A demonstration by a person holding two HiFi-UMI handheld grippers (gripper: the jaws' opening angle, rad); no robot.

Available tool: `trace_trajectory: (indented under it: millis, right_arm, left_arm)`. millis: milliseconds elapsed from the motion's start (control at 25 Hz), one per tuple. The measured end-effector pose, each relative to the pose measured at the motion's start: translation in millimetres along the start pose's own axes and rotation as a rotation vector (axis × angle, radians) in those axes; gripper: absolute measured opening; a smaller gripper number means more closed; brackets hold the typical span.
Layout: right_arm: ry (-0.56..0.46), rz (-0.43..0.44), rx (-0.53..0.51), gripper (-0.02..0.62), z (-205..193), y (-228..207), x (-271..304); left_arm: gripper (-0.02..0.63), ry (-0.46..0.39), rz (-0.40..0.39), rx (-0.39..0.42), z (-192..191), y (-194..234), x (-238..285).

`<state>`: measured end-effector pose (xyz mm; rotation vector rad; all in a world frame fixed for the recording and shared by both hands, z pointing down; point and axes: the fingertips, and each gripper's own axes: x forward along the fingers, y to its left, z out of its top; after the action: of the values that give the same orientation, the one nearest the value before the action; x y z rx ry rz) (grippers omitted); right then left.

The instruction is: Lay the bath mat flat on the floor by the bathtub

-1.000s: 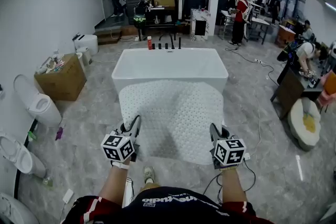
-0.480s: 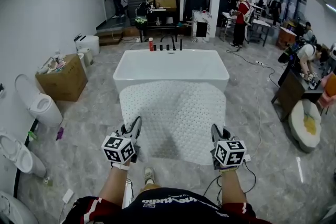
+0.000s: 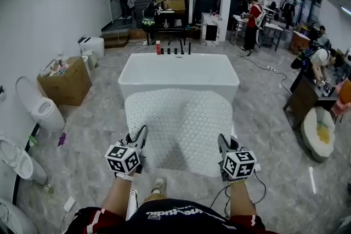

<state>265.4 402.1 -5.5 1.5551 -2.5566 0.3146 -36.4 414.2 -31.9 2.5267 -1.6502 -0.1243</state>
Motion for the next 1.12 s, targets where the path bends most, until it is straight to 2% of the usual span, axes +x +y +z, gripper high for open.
trace_trajectory:
  millis: [160, 400, 560, 640, 1120]
  right_arm:
    - [-0.008, -0.010, -0.001, 0.044, -0.8, -1.2, -0.2]
    - [-0.036, -0.017, -0.006, 0.046, 8.6, 0.1, 2.2]
    - [-0.031, -0.010, 0.018, 0.046, 10.1, -3.3, 10.0]
    - [-0.029, -0.008, 0.019, 0.046, 10.3, -3.8, 11.3]
    - [-0.029, 0.004, 0.005, 0.046, 27.5, -0.3, 44.8]
  left_arm:
    - [0.028, -0.017, 0.039, 0.032, 2.0, 2.0, -3.4]
    - [0.028, -0.047, -0.024, 0.020, 9.4, 0.7, -2.2]
    - [0.028, -0.057, -0.042, 0.039, 11.3, -0.6, 7.8]
    - [0.028, -0.073, -0.055, 0.022, 11.4, -1.9, 9.6]
    - [0.028, -0.058, -0.031, -0.010, 19.3, 24.2, 36.0]
